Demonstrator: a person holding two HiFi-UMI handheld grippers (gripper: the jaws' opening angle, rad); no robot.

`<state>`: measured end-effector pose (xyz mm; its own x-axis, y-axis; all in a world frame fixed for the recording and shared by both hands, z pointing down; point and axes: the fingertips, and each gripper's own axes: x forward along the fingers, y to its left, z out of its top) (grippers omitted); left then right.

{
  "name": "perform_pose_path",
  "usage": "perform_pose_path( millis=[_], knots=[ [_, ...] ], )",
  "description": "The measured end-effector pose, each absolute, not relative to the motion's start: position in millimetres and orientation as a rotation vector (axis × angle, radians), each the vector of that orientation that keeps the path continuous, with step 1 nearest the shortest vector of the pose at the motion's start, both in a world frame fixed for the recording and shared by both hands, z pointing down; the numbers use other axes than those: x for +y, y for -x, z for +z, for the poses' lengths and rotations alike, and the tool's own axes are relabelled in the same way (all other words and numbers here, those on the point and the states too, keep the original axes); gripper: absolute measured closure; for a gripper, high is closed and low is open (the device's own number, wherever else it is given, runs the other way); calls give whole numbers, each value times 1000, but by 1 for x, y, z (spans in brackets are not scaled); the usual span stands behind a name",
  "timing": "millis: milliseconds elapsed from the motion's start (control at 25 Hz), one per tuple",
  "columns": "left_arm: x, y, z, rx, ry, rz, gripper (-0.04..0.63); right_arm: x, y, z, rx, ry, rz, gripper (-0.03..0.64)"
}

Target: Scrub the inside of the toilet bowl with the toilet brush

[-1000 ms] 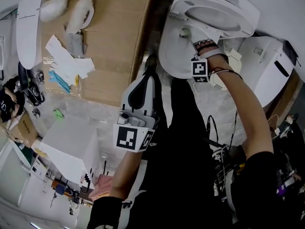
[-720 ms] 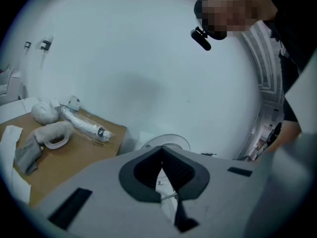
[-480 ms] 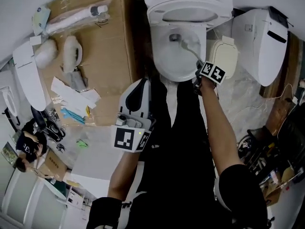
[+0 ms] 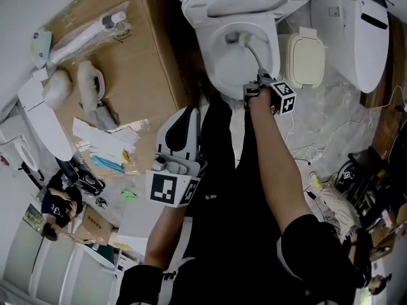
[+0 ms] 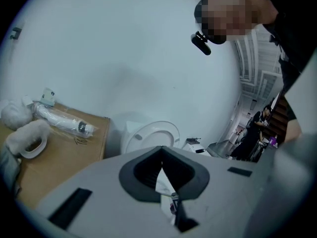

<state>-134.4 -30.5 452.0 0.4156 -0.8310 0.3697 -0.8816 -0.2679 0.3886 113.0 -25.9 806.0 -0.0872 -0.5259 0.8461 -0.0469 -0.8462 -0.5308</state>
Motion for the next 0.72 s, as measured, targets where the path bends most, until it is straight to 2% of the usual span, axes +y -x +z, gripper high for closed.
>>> perform_pose_path(
  millis=[200, 720],
  knots=[
    [-27, 139, 469, -1440, -2121, 142, 589, -38, -104, 826, 545, 1794, -1951, 505],
    [-36, 142, 478, -1470, -2108, 122, 589, -39, -63, 854, 779, 1750, -2156, 506]
  ],
)
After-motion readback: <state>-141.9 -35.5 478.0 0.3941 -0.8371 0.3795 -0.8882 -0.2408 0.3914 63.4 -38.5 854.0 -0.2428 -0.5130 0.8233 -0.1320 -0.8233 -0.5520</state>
